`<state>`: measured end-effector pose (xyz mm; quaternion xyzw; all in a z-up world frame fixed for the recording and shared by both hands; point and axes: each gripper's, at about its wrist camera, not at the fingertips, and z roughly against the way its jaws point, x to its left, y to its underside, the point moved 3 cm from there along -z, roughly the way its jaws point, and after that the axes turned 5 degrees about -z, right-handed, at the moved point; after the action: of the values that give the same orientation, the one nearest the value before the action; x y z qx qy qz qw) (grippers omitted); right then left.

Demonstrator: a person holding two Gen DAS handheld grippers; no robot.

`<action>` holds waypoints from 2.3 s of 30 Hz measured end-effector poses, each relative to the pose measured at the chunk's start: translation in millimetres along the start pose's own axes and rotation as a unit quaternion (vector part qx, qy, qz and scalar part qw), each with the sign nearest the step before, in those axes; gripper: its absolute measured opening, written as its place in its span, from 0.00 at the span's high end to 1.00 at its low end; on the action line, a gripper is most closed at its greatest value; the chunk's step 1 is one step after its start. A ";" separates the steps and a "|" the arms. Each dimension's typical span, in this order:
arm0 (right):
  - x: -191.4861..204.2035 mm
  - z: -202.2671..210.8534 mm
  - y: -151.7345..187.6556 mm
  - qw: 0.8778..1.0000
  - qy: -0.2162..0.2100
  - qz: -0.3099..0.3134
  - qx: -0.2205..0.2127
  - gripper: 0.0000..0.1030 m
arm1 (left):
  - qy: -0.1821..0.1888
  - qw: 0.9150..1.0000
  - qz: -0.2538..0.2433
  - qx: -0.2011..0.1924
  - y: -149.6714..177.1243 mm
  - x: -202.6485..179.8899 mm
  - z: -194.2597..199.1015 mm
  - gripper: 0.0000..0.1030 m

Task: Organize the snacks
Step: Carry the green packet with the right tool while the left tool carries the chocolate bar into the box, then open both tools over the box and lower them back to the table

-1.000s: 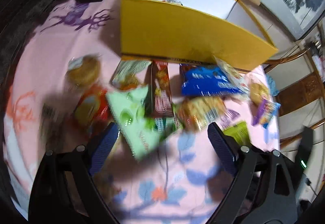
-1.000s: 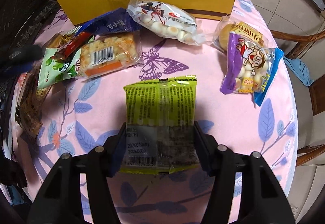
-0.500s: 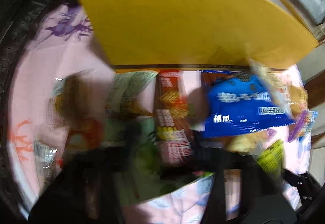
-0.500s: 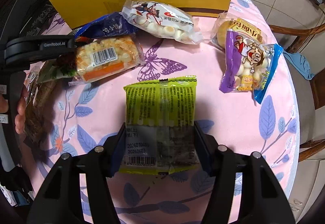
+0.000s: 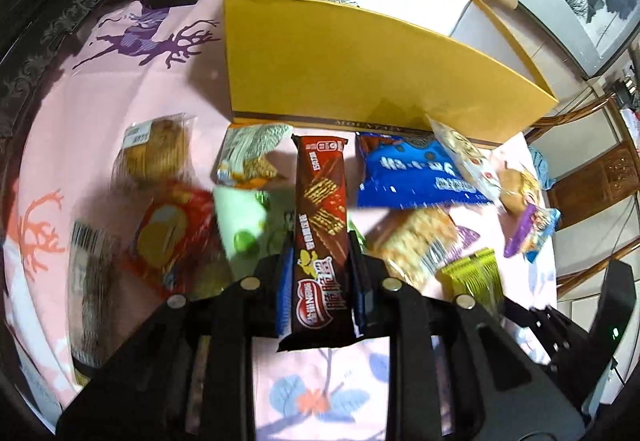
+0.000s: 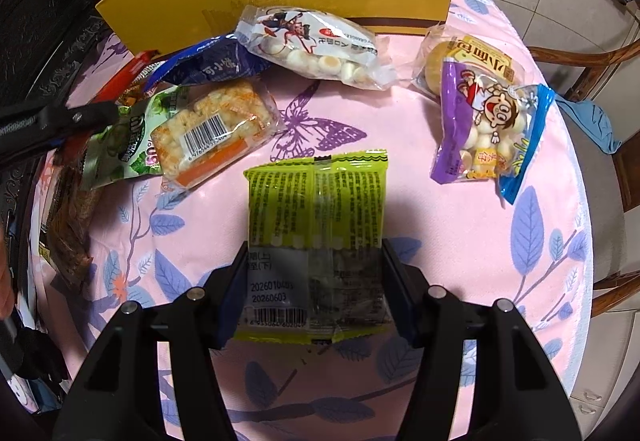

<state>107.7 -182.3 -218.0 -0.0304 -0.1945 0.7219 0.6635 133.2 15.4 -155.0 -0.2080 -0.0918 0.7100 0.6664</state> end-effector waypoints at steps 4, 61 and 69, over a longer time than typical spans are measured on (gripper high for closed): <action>1.2 9.2 1.4 1.000 -0.001 0.003 -0.012 0.41 | 0.002 1.000 -0.010 -0.004 10.8 -3.9 13.2 0.77; -68.4 93.8 -159.1 0.996 0.027 0.021 -0.083 0.32 | 0.020 0.996 0.050 -0.067 -93.8 11.1 61.0 0.20; -106.7 56.5 -69.0 0.997 0.024 -0.060 -0.050 0.32 | 0.011 0.999 0.051 0.005 -2.2 24.4 47.6 0.20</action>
<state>168.4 -296.3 -166.6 -0.0689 -0.2155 0.6692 0.7078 114.7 46.6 -115.7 -0.2173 -0.0703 0.7412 0.6312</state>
